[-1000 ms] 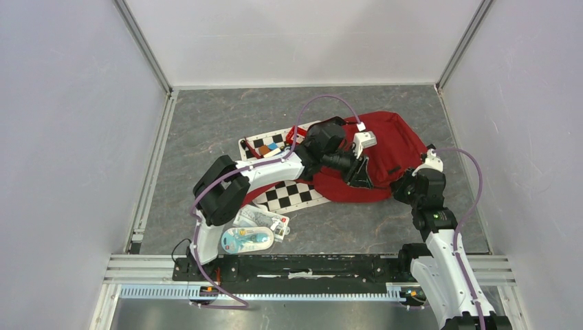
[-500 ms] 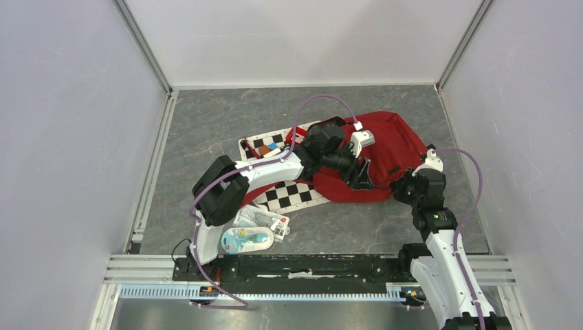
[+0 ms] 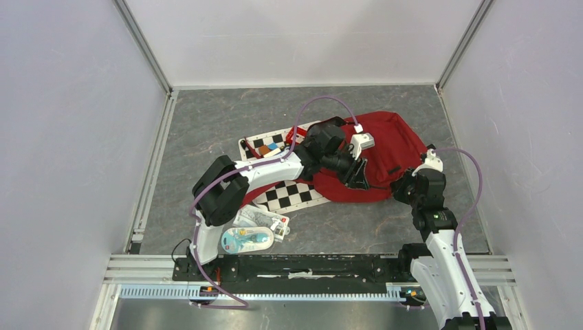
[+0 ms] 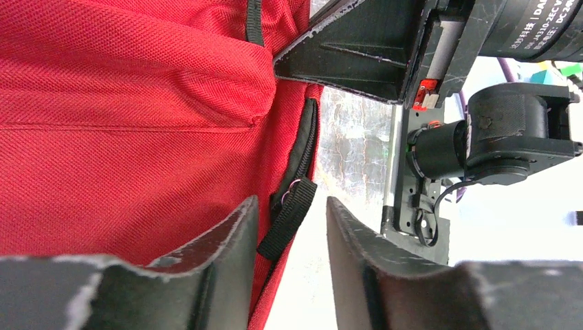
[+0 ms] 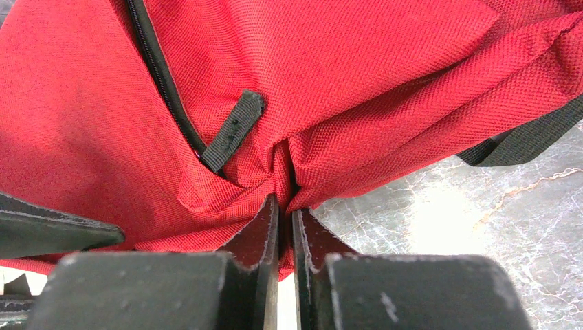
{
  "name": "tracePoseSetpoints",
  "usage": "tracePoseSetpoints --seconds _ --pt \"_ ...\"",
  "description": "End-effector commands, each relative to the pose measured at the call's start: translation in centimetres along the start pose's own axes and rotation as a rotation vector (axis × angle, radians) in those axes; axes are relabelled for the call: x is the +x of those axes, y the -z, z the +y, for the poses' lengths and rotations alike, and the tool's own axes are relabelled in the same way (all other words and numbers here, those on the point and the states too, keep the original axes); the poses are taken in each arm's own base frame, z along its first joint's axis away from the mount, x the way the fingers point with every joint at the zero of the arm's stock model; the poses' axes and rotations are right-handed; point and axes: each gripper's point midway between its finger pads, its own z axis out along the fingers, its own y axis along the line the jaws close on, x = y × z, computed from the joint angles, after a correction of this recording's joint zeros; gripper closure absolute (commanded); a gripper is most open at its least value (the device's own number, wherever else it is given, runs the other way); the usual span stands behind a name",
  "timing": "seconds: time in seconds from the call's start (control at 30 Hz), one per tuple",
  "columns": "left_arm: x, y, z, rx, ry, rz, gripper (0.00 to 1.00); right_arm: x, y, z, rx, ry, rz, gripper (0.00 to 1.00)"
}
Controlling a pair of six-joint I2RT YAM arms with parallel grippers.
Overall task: Pack the student bag
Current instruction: Zip the student bag at the center of the board.
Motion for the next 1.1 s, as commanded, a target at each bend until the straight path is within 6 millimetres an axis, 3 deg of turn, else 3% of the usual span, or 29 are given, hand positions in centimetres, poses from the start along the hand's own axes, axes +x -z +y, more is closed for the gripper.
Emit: tracePoseSetpoints --seconds 0.0,0.4,0.67,0.87,1.07 --pt "-1.9 0.1 -0.6 0.021 -0.056 -0.034 0.58 -1.7 0.4 -0.3 0.028 0.036 -0.050 0.89" --pt "-3.5 0.7 -1.0 0.009 -0.063 -0.091 0.97 -1.8 0.4 -0.7 0.040 0.032 -0.053 0.89" --pt "-4.9 2.8 -1.9 -0.006 -0.062 -0.160 0.98 -2.1 0.5 -1.1 0.064 0.034 -0.066 0.90" --pt "-3.7 4.0 -1.9 -0.033 -0.050 -0.143 0.98 -2.4 0.7 -1.6 0.098 0.044 -0.071 0.92" --pt "-2.4 5.7 -0.1 -0.130 -0.033 -0.103 0.98 -2.5 0.8 -1.8 0.111 0.045 -0.076 0.92"
